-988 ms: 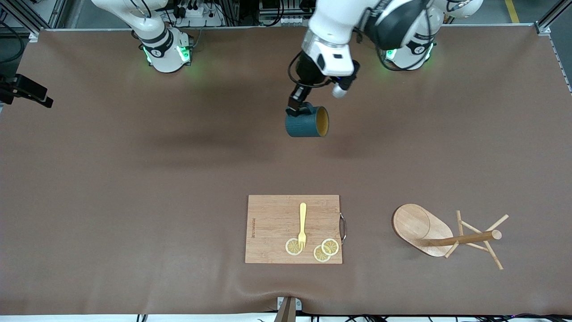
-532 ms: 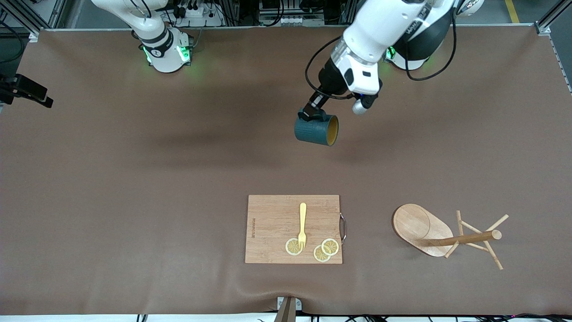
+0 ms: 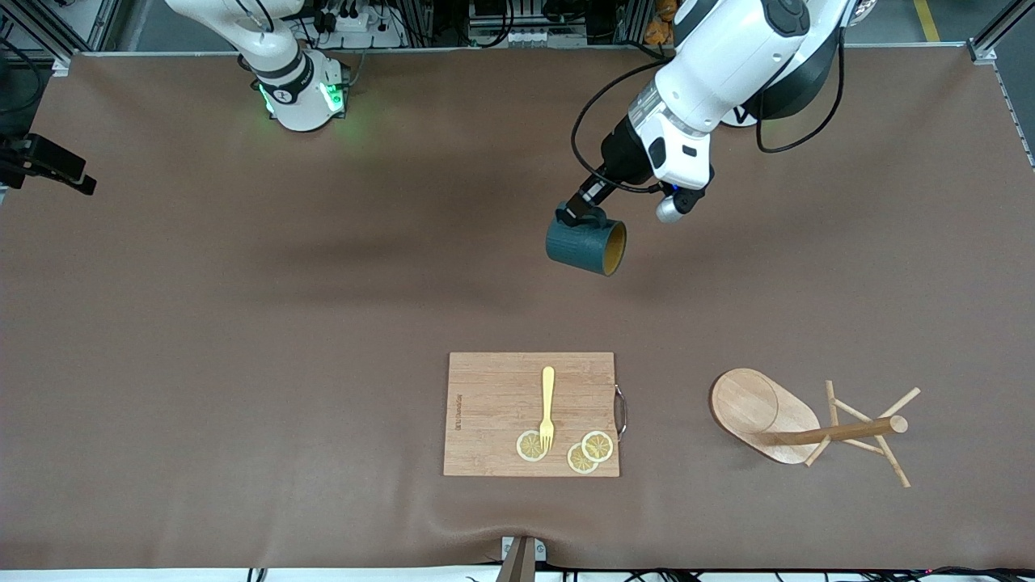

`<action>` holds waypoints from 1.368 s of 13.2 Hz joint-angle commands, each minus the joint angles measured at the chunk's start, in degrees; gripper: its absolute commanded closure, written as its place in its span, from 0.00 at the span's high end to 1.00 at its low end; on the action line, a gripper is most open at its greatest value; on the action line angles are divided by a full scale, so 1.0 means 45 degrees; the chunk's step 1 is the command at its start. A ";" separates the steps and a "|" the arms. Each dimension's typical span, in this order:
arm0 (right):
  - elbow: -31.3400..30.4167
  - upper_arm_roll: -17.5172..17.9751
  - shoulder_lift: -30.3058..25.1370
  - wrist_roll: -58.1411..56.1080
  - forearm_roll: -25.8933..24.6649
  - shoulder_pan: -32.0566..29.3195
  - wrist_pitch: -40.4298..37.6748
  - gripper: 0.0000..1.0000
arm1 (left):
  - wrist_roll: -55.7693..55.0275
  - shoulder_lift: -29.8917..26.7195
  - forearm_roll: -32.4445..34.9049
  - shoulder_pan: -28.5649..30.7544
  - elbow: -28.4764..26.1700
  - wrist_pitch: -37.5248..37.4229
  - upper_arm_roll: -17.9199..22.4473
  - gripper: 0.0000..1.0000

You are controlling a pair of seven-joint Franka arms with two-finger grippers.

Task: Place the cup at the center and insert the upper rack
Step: 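Carry the teal mug with the left gripper toward the mug tree, then lower the teal mug with the left gripper beside the mug tree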

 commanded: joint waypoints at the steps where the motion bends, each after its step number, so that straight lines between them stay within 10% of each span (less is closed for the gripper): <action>1: 0.0143 -0.0023 0.0058 -0.0127 -0.0080 0.0045 -0.0041 1.00 | 0.1195 -0.0420 -0.0878 0.0514 -0.0308 -0.0051 -0.0063 0.00; 18: 0.0143 -0.0023 0.0058 -0.0146 -0.0080 0.0045 -0.0061 1.00 | 0.8012 0.0145 -0.4702 0.4888 -0.0132 -0.3037 -0.0023 0.00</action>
